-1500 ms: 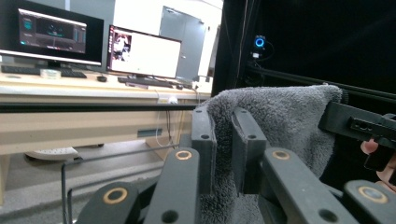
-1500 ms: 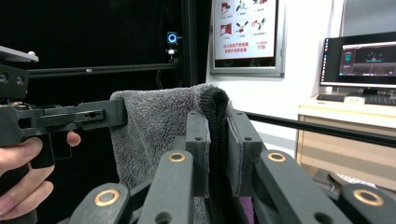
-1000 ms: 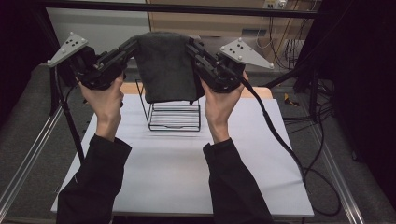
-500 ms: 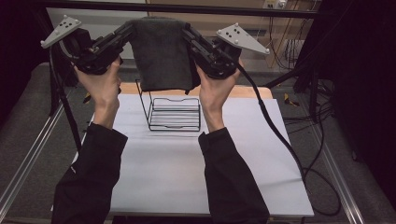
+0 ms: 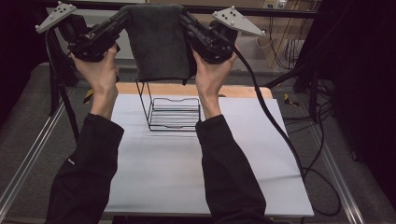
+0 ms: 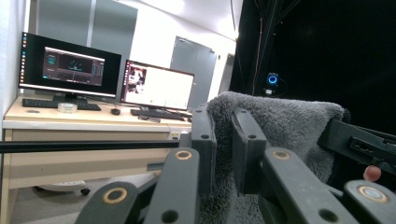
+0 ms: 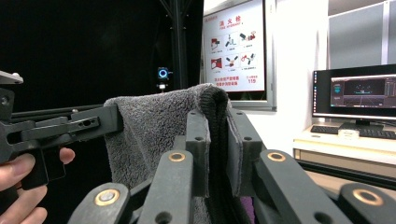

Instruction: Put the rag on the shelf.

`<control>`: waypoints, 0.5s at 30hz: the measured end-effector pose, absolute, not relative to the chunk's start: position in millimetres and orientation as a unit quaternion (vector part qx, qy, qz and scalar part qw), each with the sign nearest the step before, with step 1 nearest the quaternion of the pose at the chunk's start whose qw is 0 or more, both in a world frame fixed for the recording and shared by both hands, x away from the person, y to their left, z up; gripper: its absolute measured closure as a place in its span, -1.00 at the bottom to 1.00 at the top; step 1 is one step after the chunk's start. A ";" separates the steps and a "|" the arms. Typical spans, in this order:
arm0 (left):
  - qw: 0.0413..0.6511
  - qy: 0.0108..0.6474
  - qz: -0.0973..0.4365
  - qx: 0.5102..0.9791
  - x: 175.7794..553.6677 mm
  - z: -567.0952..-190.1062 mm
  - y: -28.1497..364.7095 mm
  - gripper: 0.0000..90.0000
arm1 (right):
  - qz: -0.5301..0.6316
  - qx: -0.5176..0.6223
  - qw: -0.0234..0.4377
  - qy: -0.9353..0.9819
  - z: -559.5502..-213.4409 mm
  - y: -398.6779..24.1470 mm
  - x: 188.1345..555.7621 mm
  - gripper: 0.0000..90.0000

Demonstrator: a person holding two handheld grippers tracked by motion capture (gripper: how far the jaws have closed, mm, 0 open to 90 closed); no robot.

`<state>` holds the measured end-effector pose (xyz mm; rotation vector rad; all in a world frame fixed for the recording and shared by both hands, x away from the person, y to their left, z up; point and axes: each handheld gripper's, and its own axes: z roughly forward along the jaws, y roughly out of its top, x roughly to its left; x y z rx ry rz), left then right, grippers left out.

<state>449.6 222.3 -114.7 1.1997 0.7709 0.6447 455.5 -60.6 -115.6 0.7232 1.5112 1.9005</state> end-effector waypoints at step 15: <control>0.705 0.362 0.290 0.537 482.6 -117.0 219.7 0.79 | 0.702 0.277 0.310 0.578 -112.6 -57.5 485.2 0.80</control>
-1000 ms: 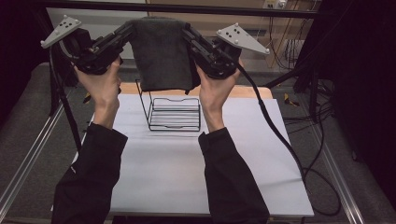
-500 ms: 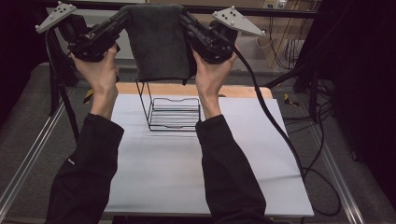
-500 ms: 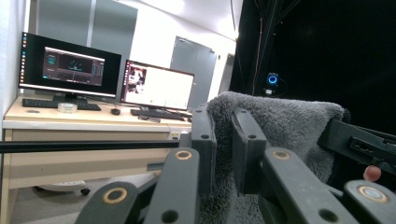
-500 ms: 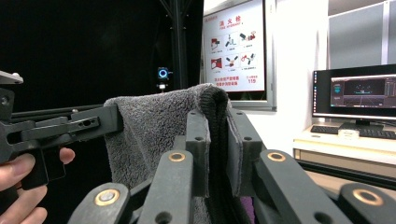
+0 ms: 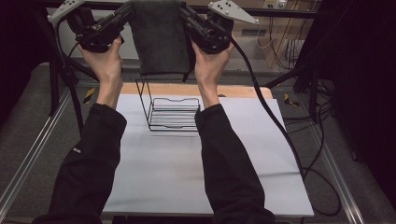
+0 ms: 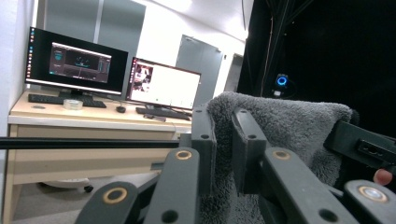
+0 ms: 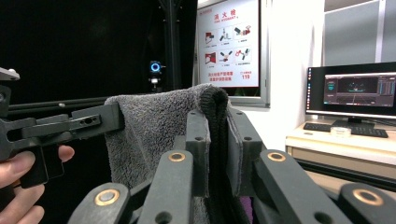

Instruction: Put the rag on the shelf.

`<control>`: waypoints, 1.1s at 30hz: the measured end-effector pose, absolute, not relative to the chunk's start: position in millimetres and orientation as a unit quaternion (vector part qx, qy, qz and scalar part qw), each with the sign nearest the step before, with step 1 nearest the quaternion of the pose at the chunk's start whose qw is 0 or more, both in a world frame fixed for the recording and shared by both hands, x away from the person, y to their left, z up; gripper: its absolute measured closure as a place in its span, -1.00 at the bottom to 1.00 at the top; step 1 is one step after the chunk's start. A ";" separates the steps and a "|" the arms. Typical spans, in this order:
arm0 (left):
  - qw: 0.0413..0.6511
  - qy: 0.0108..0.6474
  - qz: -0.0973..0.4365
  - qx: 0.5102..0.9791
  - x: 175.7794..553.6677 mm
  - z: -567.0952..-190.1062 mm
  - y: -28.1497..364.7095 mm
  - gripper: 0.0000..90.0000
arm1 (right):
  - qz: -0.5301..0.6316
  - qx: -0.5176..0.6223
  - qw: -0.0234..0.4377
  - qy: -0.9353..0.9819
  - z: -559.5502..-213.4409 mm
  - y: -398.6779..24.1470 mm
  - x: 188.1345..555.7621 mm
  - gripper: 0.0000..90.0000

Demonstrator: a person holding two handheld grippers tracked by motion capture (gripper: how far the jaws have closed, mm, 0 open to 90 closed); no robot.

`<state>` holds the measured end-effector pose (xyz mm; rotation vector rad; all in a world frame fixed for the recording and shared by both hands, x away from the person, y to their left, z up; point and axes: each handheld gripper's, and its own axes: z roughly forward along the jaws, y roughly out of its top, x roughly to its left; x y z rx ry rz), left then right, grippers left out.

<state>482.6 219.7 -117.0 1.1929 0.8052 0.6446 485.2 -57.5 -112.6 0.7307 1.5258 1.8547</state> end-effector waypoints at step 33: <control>0.660 0.366 0.272 0.597 506.4 -162.5 218.8 0.79 | 0.678 0.323 0.278 0.599 -165.1 -65.2 512.3 0.80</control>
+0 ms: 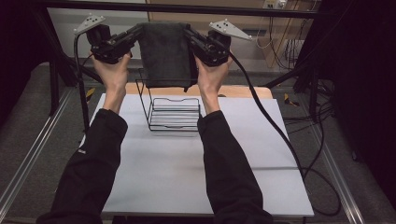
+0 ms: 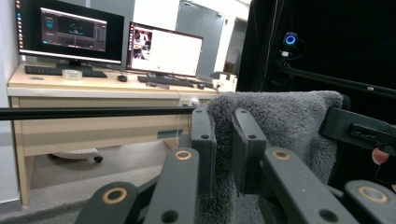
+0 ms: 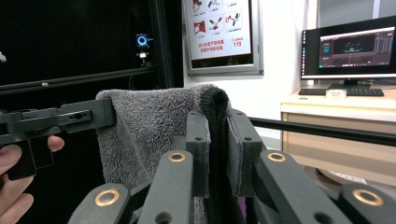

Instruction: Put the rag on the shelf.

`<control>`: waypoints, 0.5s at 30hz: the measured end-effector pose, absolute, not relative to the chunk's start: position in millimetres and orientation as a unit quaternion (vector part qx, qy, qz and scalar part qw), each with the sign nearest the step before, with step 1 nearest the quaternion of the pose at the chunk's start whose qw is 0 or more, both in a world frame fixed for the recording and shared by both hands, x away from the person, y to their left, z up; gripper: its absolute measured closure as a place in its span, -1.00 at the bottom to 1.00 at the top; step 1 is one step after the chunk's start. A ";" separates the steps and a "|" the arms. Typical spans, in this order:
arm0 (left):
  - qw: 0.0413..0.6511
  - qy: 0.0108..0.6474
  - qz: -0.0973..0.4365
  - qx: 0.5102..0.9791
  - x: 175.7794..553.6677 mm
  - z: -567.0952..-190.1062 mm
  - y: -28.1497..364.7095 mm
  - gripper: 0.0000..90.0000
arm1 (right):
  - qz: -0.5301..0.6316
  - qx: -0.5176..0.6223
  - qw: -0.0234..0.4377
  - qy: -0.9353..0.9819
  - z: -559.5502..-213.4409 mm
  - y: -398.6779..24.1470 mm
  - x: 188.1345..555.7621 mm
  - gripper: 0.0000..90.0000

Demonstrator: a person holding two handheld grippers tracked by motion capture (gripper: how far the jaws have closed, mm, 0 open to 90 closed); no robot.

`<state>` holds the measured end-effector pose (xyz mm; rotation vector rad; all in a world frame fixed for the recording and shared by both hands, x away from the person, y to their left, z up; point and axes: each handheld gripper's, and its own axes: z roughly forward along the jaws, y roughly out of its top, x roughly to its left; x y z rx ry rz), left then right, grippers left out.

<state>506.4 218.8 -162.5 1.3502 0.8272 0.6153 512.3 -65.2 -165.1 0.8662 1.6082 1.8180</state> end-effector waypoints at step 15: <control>0.647 0.365 0.256 0.619 497.5 -191.4 222.1 0.79 | 0.666 0.333 0.264 0.613 -193.1 -67.4 506.8 0.80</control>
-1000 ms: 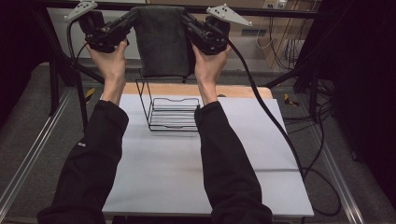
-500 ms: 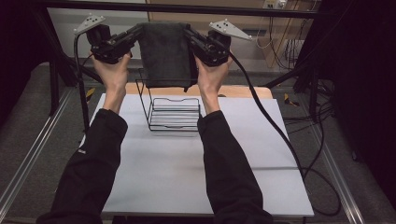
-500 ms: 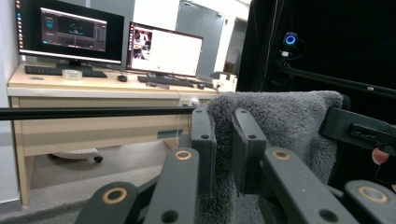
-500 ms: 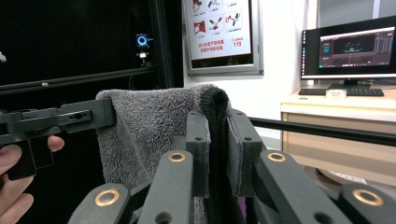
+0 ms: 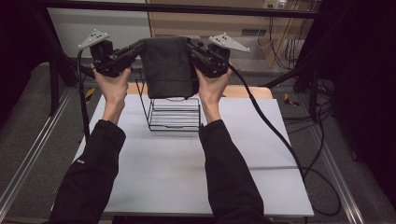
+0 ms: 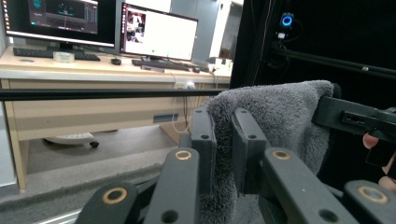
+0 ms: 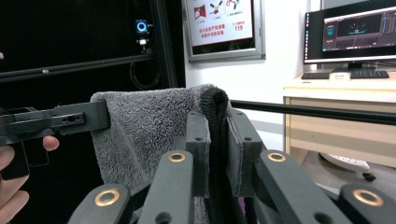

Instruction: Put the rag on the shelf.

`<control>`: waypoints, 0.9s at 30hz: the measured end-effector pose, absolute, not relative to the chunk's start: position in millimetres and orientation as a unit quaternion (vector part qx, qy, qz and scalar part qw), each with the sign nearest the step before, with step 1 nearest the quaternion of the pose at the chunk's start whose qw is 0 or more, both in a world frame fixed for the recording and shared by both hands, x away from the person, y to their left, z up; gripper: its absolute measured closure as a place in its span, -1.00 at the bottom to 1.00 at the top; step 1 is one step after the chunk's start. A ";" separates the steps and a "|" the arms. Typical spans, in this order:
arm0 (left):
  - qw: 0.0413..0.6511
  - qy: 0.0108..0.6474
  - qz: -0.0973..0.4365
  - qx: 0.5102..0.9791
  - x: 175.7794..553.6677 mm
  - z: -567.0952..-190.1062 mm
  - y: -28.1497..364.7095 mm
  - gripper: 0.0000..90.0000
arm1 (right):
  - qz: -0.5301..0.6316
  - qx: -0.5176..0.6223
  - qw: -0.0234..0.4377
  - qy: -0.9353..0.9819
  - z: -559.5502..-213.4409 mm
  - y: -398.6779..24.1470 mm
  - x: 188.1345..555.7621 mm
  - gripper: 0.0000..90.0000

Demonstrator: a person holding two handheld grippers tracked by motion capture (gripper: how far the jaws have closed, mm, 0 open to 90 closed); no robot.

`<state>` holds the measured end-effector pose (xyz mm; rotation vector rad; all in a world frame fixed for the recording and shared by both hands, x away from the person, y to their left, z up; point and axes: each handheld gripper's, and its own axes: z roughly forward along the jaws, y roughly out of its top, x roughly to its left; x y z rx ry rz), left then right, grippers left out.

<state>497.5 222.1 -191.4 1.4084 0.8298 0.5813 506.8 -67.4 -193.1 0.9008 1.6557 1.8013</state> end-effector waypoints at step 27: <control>0.627 0.344 0.242 0.656 470.0 -205.7 228.2 0.78 | 0.648 0.313 0.244 0.650 -209.4 -75.3 482.6 0.80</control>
